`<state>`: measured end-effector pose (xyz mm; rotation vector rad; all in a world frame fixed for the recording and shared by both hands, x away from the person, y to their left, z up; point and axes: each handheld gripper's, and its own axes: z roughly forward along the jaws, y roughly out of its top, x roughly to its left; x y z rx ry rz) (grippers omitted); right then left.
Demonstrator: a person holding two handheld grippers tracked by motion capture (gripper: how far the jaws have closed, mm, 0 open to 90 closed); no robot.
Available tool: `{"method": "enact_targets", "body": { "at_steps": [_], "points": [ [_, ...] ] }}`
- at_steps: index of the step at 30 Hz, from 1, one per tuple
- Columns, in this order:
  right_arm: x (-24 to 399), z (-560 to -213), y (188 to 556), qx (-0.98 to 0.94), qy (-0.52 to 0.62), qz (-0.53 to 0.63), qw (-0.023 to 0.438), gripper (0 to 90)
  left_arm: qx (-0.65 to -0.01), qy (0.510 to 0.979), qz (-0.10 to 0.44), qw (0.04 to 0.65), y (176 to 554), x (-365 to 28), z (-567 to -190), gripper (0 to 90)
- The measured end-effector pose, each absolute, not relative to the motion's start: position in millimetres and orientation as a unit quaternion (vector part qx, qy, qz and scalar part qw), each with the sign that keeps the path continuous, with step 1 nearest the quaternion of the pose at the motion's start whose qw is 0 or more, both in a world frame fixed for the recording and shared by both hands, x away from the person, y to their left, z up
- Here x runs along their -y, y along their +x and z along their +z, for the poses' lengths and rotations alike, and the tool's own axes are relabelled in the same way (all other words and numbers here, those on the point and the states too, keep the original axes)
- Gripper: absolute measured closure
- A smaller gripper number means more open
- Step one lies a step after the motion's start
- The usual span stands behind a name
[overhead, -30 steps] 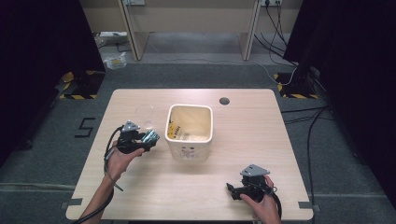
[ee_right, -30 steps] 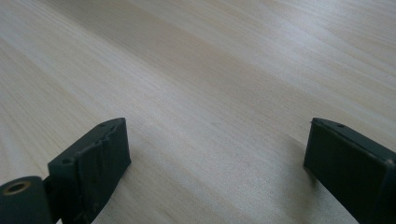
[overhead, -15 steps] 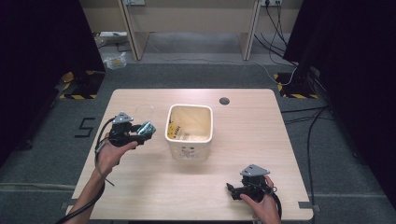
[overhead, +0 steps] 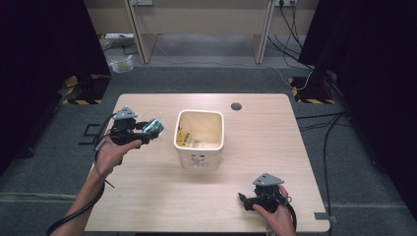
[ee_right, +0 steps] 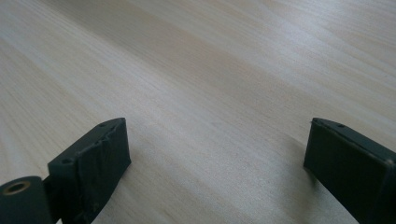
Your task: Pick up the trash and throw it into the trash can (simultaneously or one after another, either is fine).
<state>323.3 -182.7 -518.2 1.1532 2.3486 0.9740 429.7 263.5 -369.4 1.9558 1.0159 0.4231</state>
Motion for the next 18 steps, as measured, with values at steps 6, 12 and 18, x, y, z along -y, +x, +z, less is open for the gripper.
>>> {"method": "enact_targets", "body": {
  "at_steps": [6, 12, 18],
  "points": [
    [183, -518, 323, -0.828, 0.407, 0.343, 0.174, 7.0, -0.396, 0.79, 0.166, 0.438, 430, -255, -358, 37.6],
    [183, -518, 323, -0.828, 0.407, 0.343, 0.174, 7.0, -0.373, 0.799, 0.162, 0.444, 430, -237, -345, 37.8],
    [183, -518, 323, -0.828, 0.408, 0.343, 0.173, 7.0, -0.352, 0.808, 0.159, 0.444, 431, -219, -337, 37.9]
  ]
}}
